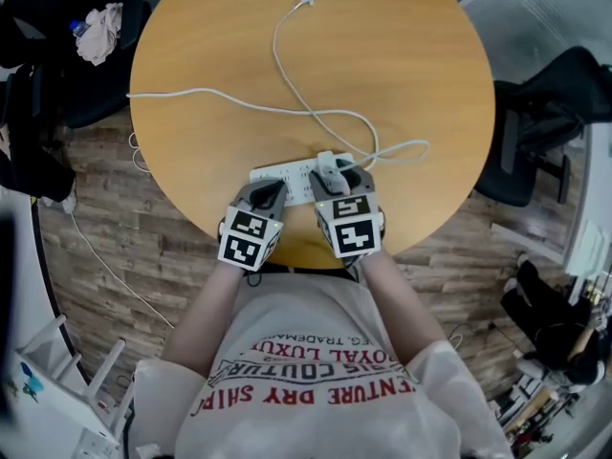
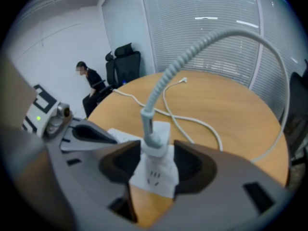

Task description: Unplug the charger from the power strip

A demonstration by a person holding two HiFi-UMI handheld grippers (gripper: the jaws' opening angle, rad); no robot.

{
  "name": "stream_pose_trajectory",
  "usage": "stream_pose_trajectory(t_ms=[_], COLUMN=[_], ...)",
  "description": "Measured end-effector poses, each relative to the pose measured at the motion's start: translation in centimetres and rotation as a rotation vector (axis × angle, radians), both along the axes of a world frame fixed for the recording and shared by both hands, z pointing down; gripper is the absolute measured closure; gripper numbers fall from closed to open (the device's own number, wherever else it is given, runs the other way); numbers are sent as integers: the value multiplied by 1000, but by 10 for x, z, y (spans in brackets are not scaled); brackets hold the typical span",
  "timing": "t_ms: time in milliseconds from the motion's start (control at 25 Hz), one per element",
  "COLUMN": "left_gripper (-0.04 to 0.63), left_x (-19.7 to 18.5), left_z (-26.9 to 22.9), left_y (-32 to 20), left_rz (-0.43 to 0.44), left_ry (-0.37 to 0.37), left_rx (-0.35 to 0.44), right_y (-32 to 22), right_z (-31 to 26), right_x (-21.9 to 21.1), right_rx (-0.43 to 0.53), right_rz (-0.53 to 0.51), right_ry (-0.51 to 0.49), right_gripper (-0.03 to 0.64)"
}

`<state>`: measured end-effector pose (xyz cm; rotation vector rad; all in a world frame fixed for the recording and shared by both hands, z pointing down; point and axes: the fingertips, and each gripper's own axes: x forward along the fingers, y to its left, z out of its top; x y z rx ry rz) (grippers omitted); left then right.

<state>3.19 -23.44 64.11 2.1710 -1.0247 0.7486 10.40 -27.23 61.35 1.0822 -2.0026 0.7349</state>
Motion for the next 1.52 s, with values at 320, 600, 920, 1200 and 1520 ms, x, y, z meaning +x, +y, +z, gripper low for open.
stream_pose_trajectory(t_ms=[320, 600, 920, 1200, 1520], left_gripper=[566, 566, 566, 566, 566], left_x=[6, 5, 6, 9, 8], left_z=[2, 2, 4, 4, 2], left_y=[2, 1, 1, 2, 1], left_rz=[56, 52, 65, 85, 68], left_ry=[-111, -82, -84, -69, -72], left_rx=[97, 50, 50, 55, 94], right_y=[-5, -4, 1, -2, 3], right_z=[14, 15, 14, 15, 10], right_x=[-1, 1, 3, 8, 7], right_rx=[-46, -32, -59, -138, -127], right_rz=[39, 71, 90, 121, 115], right_ry=[36, 93, 99, 82, 105], right_gripper=[402, 448, 449, 453, 453])
